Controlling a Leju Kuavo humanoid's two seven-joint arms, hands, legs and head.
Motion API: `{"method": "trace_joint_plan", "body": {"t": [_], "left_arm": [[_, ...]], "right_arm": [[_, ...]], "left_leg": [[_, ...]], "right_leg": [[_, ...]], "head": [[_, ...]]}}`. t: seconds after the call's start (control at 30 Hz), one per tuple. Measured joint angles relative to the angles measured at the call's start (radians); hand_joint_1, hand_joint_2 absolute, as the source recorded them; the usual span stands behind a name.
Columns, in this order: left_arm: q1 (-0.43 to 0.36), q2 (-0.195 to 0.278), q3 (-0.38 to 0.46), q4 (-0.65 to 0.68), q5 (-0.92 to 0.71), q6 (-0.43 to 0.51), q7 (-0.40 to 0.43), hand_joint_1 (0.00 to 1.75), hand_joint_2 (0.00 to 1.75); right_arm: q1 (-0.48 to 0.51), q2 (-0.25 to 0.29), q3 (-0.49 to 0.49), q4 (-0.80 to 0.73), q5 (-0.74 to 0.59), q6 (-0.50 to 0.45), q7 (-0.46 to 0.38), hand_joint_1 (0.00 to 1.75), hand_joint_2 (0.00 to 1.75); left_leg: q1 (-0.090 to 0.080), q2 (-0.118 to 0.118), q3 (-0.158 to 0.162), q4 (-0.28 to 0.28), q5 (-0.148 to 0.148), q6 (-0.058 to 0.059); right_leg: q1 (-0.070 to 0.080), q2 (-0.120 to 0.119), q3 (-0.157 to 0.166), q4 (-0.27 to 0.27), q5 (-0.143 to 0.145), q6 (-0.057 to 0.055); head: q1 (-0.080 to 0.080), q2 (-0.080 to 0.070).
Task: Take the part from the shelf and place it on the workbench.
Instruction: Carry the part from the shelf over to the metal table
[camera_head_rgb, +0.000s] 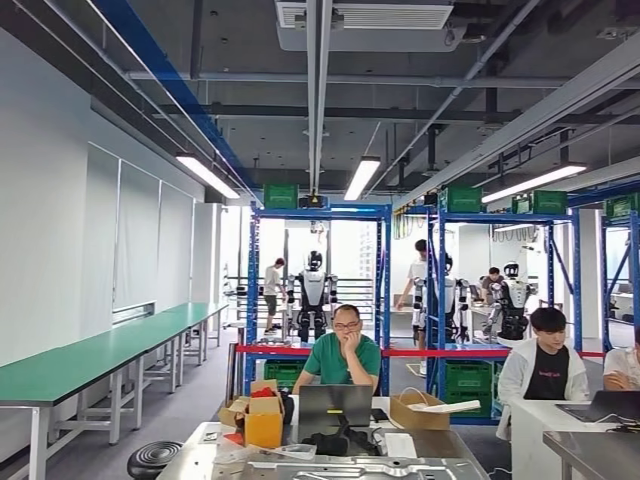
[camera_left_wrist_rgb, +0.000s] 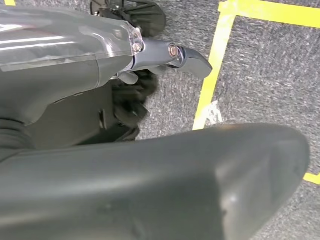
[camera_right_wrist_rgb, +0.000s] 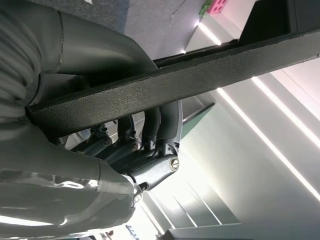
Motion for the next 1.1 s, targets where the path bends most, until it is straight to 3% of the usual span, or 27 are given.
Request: {"method": "trace_joint_plan", "body": {"t": [0.03,0.07,0.13,0.2,0.27,0.3,0.4,0.63,0.73,0.9,1.1], "left_arm": [[0.001,0.001,0.0,0.0,0.0,0.001,0.0,0.0,1.75],[0.002,0.001,0.0,0.0,0.0,0.001,0.0,0.0,1.75],[0.0,0.002,0.0,0.0,0.0,0.003,0.001,0.0,1.75],[-0.002,0.002,0.0,0.0,0.0,0.003,0.004,0.0,1.75],[-0.001,0.002,0.0,0.0,0.0,0.005,0.007,0.0,1.75],[0.001,0.002,0.0,0.0,0.0,0.005,0.009,0.0,1.75],[0.002,0.002,0.001,0.0,0.0,0.006,0.011,0.0,1.75],[0.001,0.002,0.001,0.0,0.0,0.006,0.014,0.0,1.75],[0.001,0.002,0.001,0.0,0.0,0.006,0.014,0.0,1.75],[0.0,0.002,0.001,0.0,0.0,0.006,0.014,0.0,1.75],[0.0,0.003,0.001,0.0,0.0,0.001,0.012,0.0,1.75]], "right_arm": [[0.001,0.0,0.0,0.001,0.0,0.0,0.0,1.75,1.75],[0.002,0.0,0.001,0.001,0.0,0.0,0.0,1.75,1.75],[0.002,0.0,0.002,0.002,0.0,0.0,0.0,1.75,1.75],[0.001,0.0,0.002,0.002,0.001,0.001,0.0,1.75,1.75],[0.0,0.0,0.003,0.002,0.001,0.001,0.0,1.75,1.75],[0.0,-0.001,0.004,0.002,0.001,0.001,0.0,1.75,1.75],[-0.002,-0.001,0.005,0.002,0.001,0.002,0.0,1.75,1.75],[-0.004,-0.001,0.005,0.002,0.001,0.004,0.0,1.75,1.75],[-0.004,-0.001,0.005,0.002,0.001,0.005,0.0,1.75,1.75],[-0.004,-0.001,0.005,0.002,0.001,0.005,0.0,1.75,1.75],[-0.004,-0.001,0.005,0.002,0.001,0.006,0.0,1.75,1.75]], "left_leg": [[0.001,0.0,-0.006,0.005,0.012,-0.003],[0.003,0.001,0.006,-0.027,0.042,-0.006],[0.006,0.003,0.058,-0.145,0.11,-0.012],[0.006,0.005,0.09,-0.218,0.129,-0.005],[0.004,0.003,0.093,-0.229,0.12,0.009],[0.003,0.002,0.093,-0.229,0.12,0.012],[0.004,0.0,0.093,-0.231,0.12,0.014],[-0.001,0.0,0.093,-0.231,0.116,0.022],[-0.003,0.0,0.094,-0.231,0.116,0.023],[-0.003,0.0,0.094,-0.23,0.117,0.023],[0.001,0.0,0.096,-0.231,0.117,0.023]], "right_leg": [[-0.001,0.001,0.002,0.001,-0.002,0.001],[-0.002,0.001,0.005,0.003,-0.006,0.004],[-0.003,0.003,0.01,0.013,-0.019,0.014],[-0.001,0.004,0.006,0.027,-0.03,0.025],[0.0,0.004,0.002,0.031,-0.034,0.03],[0.0,0.003,0.003,0.029,-0.035,0.027],[0.0,0.003,0.007,0.023,-0.034,0.015],[-0.002,0.003,0.01,0.016,-0.031,0.015],[-0.002,0.003,0.009,0.016,-0.03,0.019],[-0.003,0.003,0.009,0.016,-0.031,0.038],[-0.001,0.003,0.009,0.018,-0.032,0.039]], "head": [[0.0,0.0],[0.0,0.0],[0.0,0.0],[-0.001,0.0],[-0.001,0.0],[-0.001,0.0],[-0.001,0.0],[-0.001,0.0],[-0.001,0.0],[-0.001,0.0],[-0.001,0.0]]}}
